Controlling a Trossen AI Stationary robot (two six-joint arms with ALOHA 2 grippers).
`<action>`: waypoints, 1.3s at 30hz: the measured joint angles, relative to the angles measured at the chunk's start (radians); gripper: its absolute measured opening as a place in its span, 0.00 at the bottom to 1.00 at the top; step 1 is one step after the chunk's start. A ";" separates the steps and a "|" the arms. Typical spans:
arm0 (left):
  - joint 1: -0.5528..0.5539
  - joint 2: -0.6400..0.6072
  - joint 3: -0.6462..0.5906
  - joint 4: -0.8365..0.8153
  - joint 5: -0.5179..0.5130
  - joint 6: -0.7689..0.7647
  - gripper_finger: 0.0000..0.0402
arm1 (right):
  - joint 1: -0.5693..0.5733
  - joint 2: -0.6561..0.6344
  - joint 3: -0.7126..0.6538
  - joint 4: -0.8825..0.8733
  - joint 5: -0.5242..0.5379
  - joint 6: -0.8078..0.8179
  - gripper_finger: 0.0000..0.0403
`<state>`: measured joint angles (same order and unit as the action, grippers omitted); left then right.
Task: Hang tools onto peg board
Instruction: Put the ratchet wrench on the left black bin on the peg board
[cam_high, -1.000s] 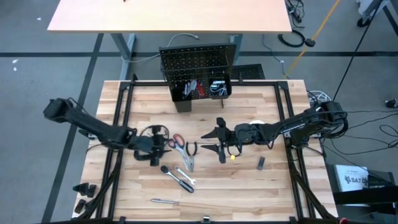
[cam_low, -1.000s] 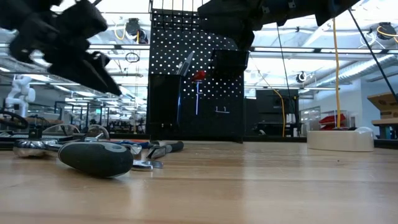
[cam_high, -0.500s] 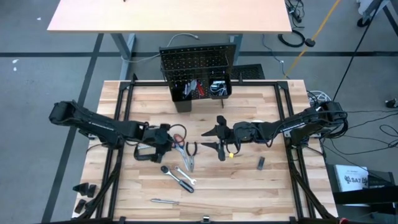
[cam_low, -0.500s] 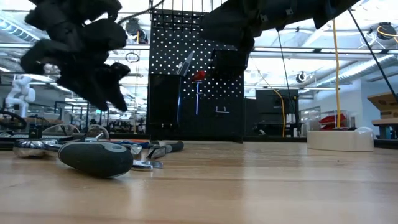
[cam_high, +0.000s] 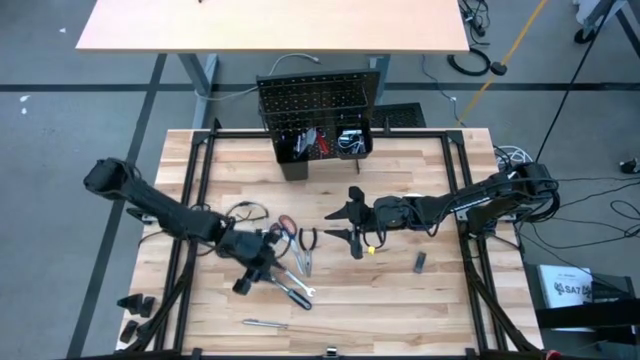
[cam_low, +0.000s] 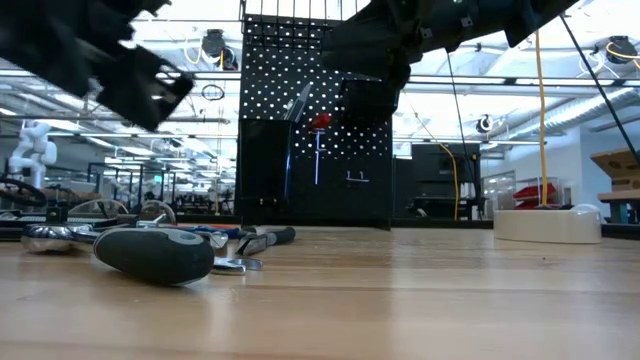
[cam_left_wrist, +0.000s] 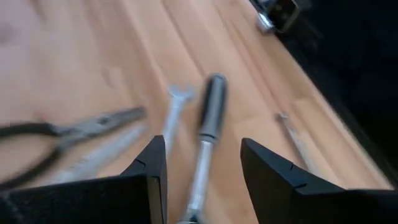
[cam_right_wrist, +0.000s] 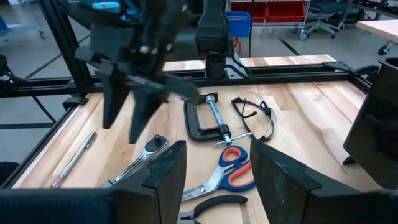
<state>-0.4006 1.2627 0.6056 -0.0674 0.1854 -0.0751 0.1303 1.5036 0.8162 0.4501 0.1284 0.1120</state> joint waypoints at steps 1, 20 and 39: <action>-0.022 0.007 0.000 -0.001 -0.007 -0.024 0.35 | 0.000 0.000 0.000 0.000 0.000 0.000 0.42; -0.120 0.287 0.000 0.018 -0.147 0.146 0.34 | 0.000 0.000 0.000 0.005 0.000 0.007 0.42; -0.096 0.305 0.000 0.048 -0.166 0.168 0.12 | 0.000 0.000 0.000 0.015 0.000 0.008 0.42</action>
<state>-0.4963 1.5680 0.6057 -0.0197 0.0196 0.0925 0.1303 1.5032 0.8162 0.4650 0.1284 0.1196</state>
